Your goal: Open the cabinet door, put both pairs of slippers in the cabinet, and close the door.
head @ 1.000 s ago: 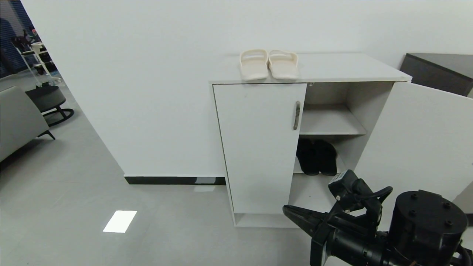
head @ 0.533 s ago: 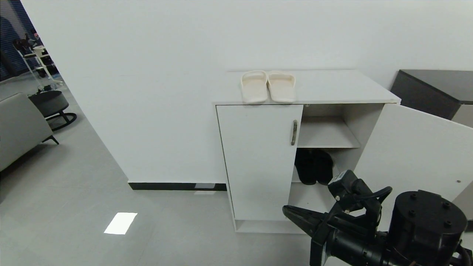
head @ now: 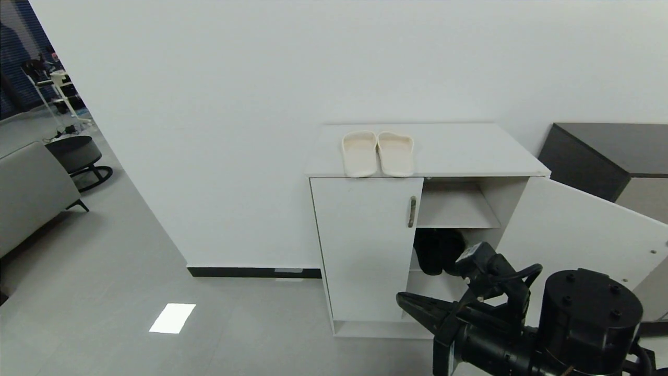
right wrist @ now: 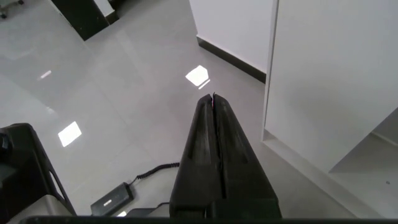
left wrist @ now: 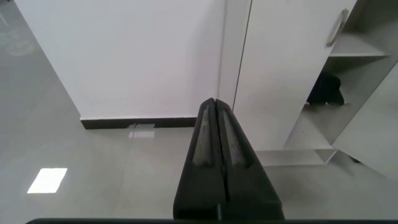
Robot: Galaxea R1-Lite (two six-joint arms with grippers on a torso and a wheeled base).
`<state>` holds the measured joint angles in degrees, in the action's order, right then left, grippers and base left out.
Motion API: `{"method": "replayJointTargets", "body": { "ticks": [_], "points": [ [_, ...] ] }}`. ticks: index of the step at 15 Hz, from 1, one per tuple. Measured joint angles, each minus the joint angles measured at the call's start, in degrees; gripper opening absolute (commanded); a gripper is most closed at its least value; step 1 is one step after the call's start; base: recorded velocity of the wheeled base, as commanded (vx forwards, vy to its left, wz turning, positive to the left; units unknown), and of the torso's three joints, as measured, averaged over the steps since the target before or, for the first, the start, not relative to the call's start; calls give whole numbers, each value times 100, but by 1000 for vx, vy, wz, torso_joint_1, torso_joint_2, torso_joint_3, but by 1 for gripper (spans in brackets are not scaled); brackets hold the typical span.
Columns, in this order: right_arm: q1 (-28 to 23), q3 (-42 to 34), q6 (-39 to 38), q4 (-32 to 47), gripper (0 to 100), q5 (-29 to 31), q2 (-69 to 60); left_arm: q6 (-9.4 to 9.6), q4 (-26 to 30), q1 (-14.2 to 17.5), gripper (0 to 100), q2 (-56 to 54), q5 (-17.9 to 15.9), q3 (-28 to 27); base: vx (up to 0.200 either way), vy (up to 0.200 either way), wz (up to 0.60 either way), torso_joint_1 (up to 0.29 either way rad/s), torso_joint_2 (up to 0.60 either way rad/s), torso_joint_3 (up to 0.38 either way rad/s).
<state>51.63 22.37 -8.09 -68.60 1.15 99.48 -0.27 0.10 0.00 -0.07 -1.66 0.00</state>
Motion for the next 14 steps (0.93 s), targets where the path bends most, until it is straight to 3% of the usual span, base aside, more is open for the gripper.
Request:
{"method": "replayJointTargets", "body": {
  "ticks": [3,6,9,10,12,14],
  "points": [
    [-4,9,68,-79,0,41,74,-2,0,-2,0,0,-1,0,0,0,200,269,-577,-302],
    [-50,76,347,133,0,158,99,-5,1,-5,0,0,0,0,0,0,0,76,-131,-75],
    [-33,1070,16,2365,0,1168,17,-6,0,0,0,0,0,0,0,0,0,0,0,0],
    [13,1613,-329,3212,100,1527,-35,-6,0,0,0,0,-1,0,0,0,0,0,0,0],
    [96,2644,-873,4498,100,2600,-88,-5,0,0,0,0,0,0,0,0,0,0,0,0],
    [151,3295,-1139,4966,100,3668,16,-5,0,0,0,0,-1,0,0,0,0,0,0,0]
  ]
}}
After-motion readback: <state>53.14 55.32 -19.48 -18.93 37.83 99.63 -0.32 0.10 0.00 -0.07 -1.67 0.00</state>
